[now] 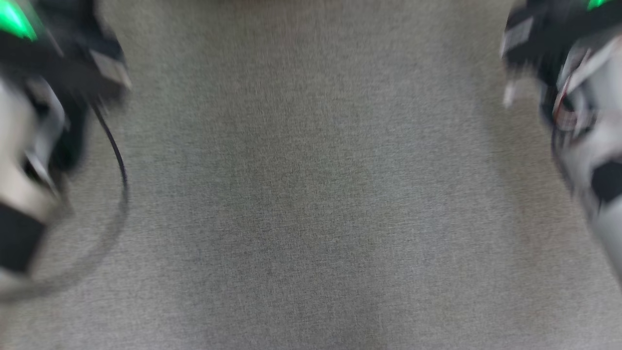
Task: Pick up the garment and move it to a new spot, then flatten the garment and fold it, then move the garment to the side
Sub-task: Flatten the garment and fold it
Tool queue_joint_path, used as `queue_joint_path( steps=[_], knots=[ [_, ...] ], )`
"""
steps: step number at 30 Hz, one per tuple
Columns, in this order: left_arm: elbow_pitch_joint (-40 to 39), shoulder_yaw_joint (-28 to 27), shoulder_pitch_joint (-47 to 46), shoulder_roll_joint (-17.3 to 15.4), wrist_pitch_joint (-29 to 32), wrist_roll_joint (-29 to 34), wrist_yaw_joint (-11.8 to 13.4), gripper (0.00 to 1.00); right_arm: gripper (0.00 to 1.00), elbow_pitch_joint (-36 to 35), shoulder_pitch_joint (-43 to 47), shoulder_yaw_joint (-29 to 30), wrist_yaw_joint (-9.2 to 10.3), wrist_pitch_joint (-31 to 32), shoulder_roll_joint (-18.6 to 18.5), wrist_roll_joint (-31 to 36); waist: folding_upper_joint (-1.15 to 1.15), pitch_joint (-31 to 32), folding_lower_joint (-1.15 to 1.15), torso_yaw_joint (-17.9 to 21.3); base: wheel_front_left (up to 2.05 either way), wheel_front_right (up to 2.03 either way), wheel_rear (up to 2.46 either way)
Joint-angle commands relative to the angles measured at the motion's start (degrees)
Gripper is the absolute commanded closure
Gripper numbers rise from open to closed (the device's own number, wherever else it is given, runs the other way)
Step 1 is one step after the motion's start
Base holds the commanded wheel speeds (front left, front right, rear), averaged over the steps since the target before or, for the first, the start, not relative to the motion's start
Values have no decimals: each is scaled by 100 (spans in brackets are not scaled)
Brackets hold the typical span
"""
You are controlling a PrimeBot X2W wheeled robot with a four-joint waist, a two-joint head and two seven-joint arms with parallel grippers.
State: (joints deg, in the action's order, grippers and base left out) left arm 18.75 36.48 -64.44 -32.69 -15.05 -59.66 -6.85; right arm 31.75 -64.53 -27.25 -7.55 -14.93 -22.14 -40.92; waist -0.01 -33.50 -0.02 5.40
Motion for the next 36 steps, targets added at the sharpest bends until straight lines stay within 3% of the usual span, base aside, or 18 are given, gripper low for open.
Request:
queue_joint_path(
  steps=[1, 4, 11, 18, 29, 36],
  knots=[
    [-134, -113, 379, 71, -12, 112, 65, 100, 100, -145, 320, -6, 17, -30, -79, -20, 1, 372, 2, -29, 0, 0, 0],
    [-587, -450, 1409, 313, -14, 377, 118, 100, 100, -632, 1290, 95, 17, -29, -228, -34, 1, 660, 2, -68, 0, 0, 0],
    [-859, -457, 3276, 878, -14, 743, 51, 100, 100, -1517, 3371, 455, 17, 22, -311, 34, 1, 1292, 2, -111, 0, 0, 0],
    [-926, -679, 4657, 1131, -15, 1044, -22, 100, 100, -2278, 4937, 999, 17, 374, -201, 238, 1, 1713, 2, -51, 0, 0, 0],
    [-1115, -1014, 5963, 1251, -15, 1302, -59, 100, 100, -3362, 6894, 1923, 17, 1032, 233, 483, 1, 2255, 2, -138, 0, 0, 0],
    [-1163, -997, 6271, 1383, -15, 1389, -59, 100, 100, -3891, 7627, 2393, 17, 1420, 555, 592, 1, 2420, 2, -215, 0, 0, 0]
  ],
)
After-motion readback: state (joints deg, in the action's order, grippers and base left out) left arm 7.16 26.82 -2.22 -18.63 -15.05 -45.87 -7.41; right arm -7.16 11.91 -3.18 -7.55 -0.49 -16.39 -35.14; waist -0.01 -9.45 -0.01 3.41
